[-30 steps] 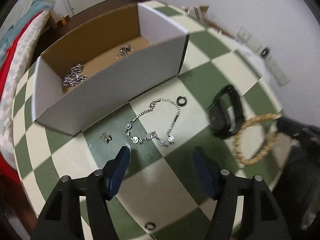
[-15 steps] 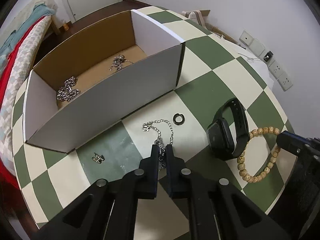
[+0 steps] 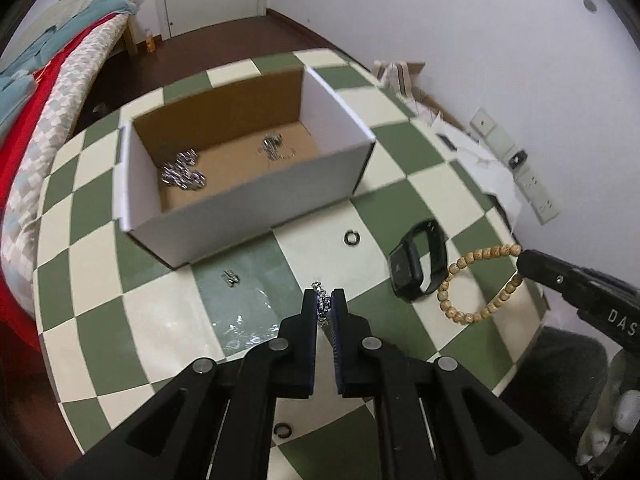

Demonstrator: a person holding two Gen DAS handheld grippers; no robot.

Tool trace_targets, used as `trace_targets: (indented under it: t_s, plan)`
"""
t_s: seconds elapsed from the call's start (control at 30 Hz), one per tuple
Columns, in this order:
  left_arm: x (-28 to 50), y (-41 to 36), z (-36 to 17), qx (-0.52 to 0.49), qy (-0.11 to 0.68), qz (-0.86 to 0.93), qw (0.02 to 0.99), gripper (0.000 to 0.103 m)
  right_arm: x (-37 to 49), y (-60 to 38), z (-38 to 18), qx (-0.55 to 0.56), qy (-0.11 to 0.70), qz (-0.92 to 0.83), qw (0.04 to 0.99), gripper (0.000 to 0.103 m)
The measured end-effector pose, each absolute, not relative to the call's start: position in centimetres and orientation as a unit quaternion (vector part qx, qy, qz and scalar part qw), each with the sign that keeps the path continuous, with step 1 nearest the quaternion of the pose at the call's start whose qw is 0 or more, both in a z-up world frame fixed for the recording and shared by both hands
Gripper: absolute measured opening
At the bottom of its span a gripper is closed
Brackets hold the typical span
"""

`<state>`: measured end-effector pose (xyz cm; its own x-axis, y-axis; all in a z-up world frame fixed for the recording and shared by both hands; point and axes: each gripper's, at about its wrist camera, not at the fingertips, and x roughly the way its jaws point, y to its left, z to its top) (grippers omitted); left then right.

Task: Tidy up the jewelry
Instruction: 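Lower both bracelets into the white box and open both grippers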

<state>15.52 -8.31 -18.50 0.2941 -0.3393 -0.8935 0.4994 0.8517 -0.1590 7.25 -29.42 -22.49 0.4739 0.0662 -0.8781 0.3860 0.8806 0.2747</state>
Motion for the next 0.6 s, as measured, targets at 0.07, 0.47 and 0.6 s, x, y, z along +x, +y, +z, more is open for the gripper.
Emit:
trace_targets:
  t_s: [0.07,0.47,0.6]
  plan:
    - [15.7,-7.7,-17.3,0.063,0.526,-0.262,0.807,0.004,7.3,-29.2,-21.7,0.223,0.500,-0.091,0.832,0.009]
    - [18.3,-5.4,-9.3,0.015,0.476,-0.263,0.839,0.004,8.8,-27.4,-14.6,0.210,0.462,-0.044,0.861,0.009]
    - [20.3,-4.8,-7.3,0.001,0.462,-0.257,0.849,0.004,11.1,-26.3,-12.0,0.197,0.450,-0.019,0.871,0.009]
